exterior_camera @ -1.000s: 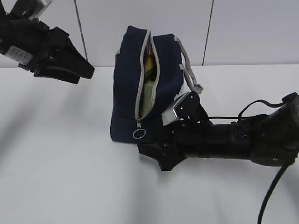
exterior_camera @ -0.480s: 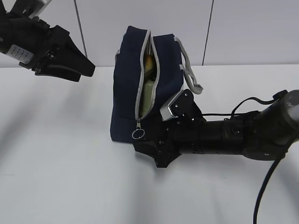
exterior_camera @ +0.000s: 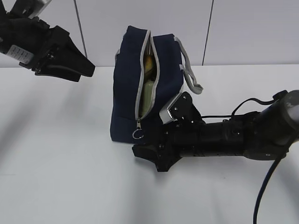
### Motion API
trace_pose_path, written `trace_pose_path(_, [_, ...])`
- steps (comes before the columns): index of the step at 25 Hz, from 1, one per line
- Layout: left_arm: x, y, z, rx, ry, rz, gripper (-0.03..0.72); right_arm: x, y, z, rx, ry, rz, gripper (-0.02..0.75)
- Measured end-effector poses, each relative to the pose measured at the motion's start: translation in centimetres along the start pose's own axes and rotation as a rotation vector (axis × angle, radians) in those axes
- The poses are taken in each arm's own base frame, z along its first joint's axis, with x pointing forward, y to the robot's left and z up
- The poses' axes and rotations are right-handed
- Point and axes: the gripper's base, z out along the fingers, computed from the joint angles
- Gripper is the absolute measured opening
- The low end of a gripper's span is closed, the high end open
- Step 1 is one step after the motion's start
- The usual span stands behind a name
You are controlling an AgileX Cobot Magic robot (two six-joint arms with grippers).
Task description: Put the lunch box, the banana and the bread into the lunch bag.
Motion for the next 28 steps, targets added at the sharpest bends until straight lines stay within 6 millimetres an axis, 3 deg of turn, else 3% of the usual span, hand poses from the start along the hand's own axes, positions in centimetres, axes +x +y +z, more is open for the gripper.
trace_pose_path(17, [0.0,0.0,0.0,-0.001,0.001,0.003,0.392,-0.4,-1.0,0.6,0.040,0.002,0.009,0.425])
trace_pose_path(28, [0.0,0.0,0.0,-0.001,0.004,0.004,0.392,-0.1,-0.5,0.6,-0.024,0.046,0.031,0.425])
